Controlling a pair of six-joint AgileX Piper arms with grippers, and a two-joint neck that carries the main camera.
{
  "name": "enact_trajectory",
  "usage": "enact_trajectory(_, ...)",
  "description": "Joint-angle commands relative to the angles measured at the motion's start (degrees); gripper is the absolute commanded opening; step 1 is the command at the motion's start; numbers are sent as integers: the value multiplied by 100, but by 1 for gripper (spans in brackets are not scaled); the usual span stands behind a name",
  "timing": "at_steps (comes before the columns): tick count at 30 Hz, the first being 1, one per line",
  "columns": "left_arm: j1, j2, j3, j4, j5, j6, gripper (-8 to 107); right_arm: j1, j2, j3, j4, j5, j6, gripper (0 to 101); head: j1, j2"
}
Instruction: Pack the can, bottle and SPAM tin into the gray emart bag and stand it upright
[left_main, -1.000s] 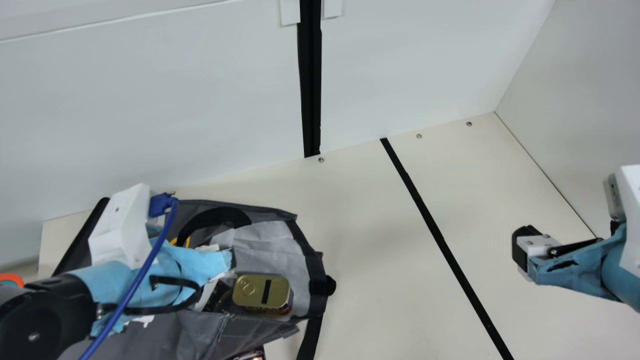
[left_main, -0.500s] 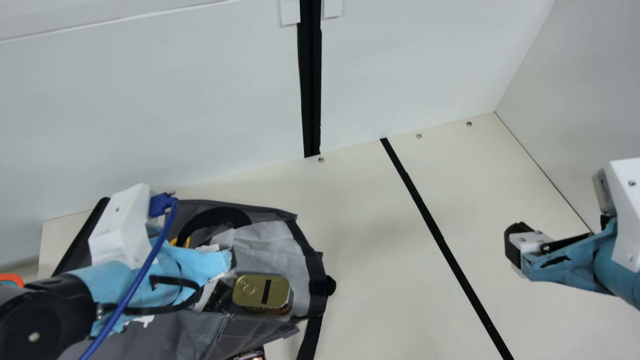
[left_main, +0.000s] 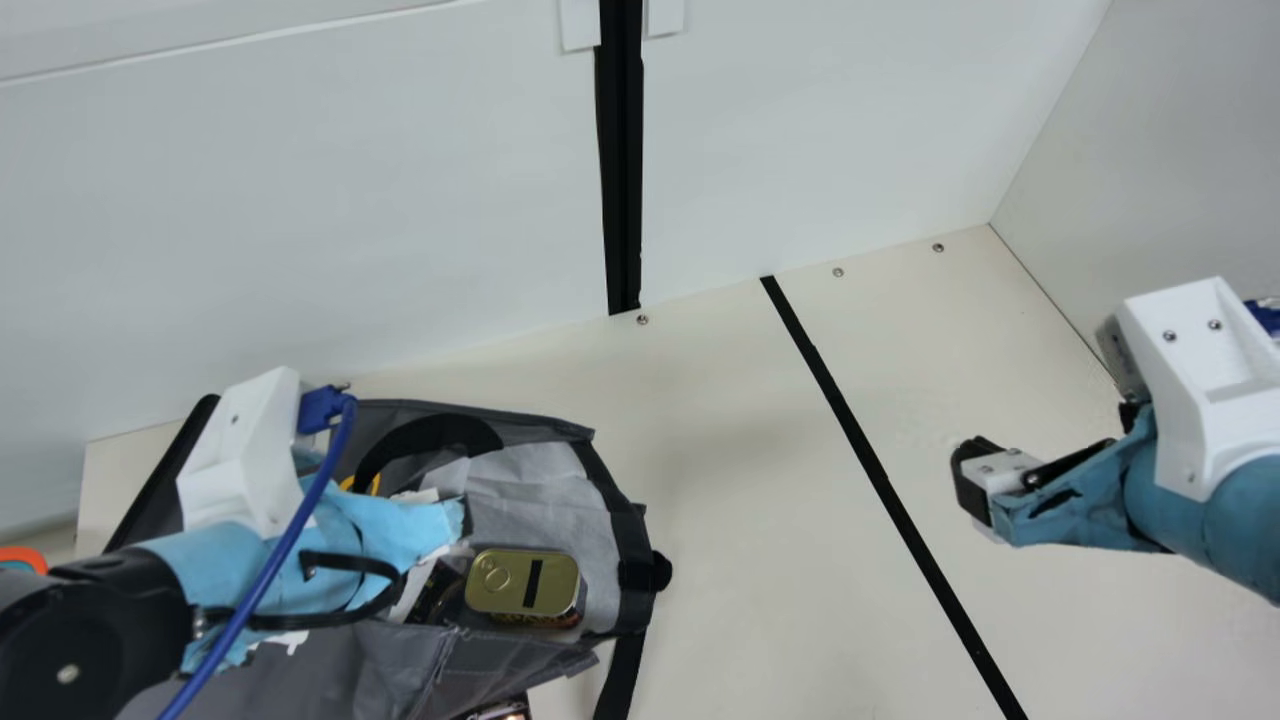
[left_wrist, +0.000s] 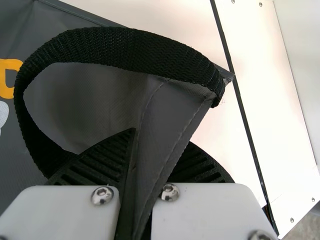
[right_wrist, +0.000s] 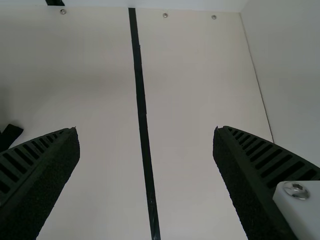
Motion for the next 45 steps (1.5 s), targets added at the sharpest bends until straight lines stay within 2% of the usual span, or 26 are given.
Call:
enact_trajectory(1, 0, 0, 0, 0, 0, 0, -8, 23, 53, 21, 88, 3, -79, 95, -130, -5)
enact_trajectory(16, 0, 0, 0, 0, 0, 0, -8, 35, 618, 155, 967, 3, -991, 95, -130, -5)
enact_trajectory(39, 0, 0, 0, 0, 0, 0, -8, -297, 1334, 615, 2594, 1, -2769, 95, -130, -5)
enact_trajectory(45, 0, 0, 0, 0, 0, 0, -8, -238, 1508, 833, 2917, -118, -3110, 95, -130, -5)
